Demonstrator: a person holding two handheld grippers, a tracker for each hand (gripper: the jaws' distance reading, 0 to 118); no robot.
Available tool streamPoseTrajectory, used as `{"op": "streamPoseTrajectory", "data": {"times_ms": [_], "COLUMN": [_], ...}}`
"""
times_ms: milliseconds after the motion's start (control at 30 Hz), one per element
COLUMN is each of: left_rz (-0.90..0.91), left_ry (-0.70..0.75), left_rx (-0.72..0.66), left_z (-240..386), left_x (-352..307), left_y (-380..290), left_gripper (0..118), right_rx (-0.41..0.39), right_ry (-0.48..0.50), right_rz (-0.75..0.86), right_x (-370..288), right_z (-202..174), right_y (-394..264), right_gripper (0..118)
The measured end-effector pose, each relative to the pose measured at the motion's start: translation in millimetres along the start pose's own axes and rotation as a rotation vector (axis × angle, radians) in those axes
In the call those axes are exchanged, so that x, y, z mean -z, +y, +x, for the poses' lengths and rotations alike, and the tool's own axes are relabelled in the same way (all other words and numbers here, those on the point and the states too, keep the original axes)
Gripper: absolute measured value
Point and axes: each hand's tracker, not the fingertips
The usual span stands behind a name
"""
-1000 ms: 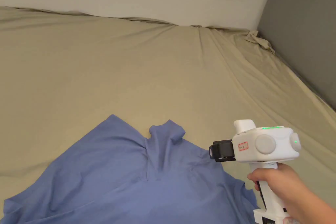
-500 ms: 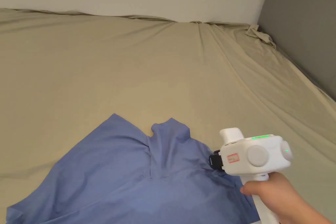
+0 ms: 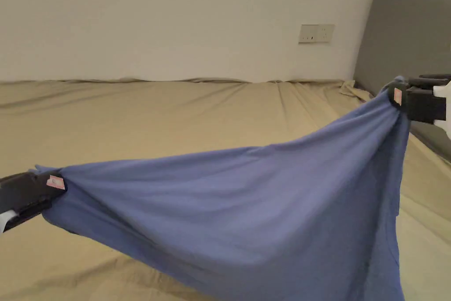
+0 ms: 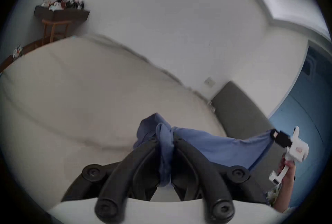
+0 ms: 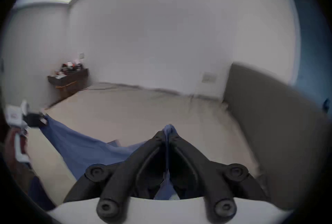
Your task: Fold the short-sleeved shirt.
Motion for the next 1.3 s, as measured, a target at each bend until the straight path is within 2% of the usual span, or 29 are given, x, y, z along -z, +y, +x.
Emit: {"op": "streamPoseTrajectory", "data": {"times_ms": [33, 133, 267, 400, 500, 700, 867, 1000, 1300], "left_rz": [0.031, 0.097, 0.137, 0.265, 0.28, 0.188, 0.174, 0.168, 0.111], "left_ry": [-0.015, 0.007, 0.005, 0.057, 0.086, 0.185, 0.202, 0.228, 0.258], "left_rx": [-0.011, 0.069, 0.093, 0.109, 0.243, 0.297, 0.265, 0.293, 0.321], "left_z": [9.9, 43.0, 75.4, 105.1, 130.0, 140.2, 133.5, 129.5, 114.5], "left_x": [0.5, 10.9, 24.4, 16.3, 16.7, 51.5, 65.4, 72.2, 104.4], "left_y": [18.0, 59.9, 115.5, 161.1, 183.9, 229.9, 246.6, 245.2, 231.4], "left_gripper": [7, 7, 7, 7, 7, 7, 7, 7, 7], "right_rx": [-0.013, 0.08, -0.012, -0.009, -0.038, -0.017, 0.029, 0.044, 0.011], "right_ry": [-0.052, -0.011, -0.125, -0.129, -0.157, -0.144, -0.099, -0.094, -0.095], "right_rz": [0.02, 0.079, 0.097, 0.108, 0.101, 0.074, 0.022, 0.003, -0.056], "right_x": [-6.7, -15.3, -6.6, 10.8, 29.3, 72.2, 100.7, 114.7, 160.3], "right_z": [2.6, 15.3, 20.2, 31.6, 33.8, 38.4, 40.2, 38.8, 22.9], "right_y": [12.6, 42.6, 84.5, 128.7, 154.7, 200.1, 223.2, 231.8, 214.5], "right_gripper": [5, 5, 5, 5, 5, 5, 5, 5, 5]}}
